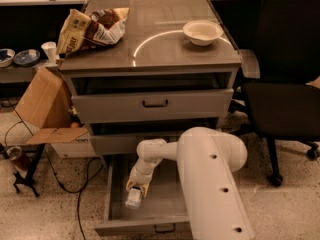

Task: Pick blue plastic bottle from bottom drawer and place on counter

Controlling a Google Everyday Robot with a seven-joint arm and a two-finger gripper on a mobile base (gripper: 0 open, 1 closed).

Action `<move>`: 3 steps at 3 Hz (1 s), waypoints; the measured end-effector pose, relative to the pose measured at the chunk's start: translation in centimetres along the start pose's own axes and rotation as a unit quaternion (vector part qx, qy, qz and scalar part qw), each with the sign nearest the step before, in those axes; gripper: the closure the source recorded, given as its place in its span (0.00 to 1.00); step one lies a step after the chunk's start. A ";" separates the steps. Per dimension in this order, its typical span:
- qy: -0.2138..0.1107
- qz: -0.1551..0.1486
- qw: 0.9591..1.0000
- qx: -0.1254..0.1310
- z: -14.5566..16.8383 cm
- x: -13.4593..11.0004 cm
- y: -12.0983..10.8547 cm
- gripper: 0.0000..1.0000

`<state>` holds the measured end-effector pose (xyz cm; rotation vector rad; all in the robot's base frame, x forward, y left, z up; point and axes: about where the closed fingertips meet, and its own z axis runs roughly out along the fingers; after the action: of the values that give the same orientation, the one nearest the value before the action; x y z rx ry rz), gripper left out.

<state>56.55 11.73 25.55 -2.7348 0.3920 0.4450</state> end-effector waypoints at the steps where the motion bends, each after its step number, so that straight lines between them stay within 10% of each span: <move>1: 0.002 -0.043 0.998 -0.036 -5.1 -2.9 -0.3 1.00; 3: 0.001 -0.084 0.989 -0.118 -15.7 -6.9 0.7 1.00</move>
Offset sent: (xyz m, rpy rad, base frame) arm -0.0343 -0.0443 0.1804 -0.1932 -0.0178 0.3063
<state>54.01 6.75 41.75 -2.9645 0.1113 0.4706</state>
